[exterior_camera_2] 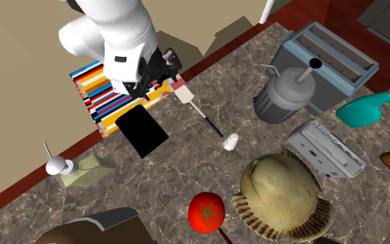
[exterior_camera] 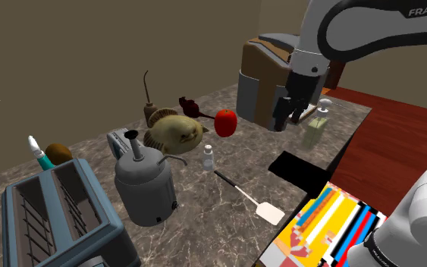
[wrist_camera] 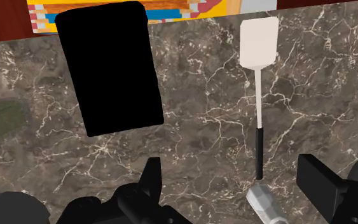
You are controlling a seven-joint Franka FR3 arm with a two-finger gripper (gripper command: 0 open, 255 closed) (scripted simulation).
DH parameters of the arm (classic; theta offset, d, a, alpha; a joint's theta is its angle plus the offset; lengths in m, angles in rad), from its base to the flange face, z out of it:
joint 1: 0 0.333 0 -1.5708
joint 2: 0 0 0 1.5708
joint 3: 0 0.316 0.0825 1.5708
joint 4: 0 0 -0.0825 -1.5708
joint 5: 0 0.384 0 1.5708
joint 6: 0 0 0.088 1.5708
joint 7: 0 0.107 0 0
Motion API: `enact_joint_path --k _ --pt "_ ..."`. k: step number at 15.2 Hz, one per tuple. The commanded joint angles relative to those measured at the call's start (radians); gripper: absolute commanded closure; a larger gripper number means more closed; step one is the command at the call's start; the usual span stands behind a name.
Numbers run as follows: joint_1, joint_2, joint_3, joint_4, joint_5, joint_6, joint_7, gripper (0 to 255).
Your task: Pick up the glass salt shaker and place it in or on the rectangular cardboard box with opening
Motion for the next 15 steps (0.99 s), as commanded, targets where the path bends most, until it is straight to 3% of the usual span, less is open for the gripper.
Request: enact_joint_path --k 1,8,15 --pt "0.012 0.051 0.02 -0.012 0.014 0.087 0.006 0" --pt "0.042 0.261 0.074 -0.001 0.042 0.357 0.011 0" --pt "0.063 0.506 0.123 0.086 0.031 0.588 0.029 0"
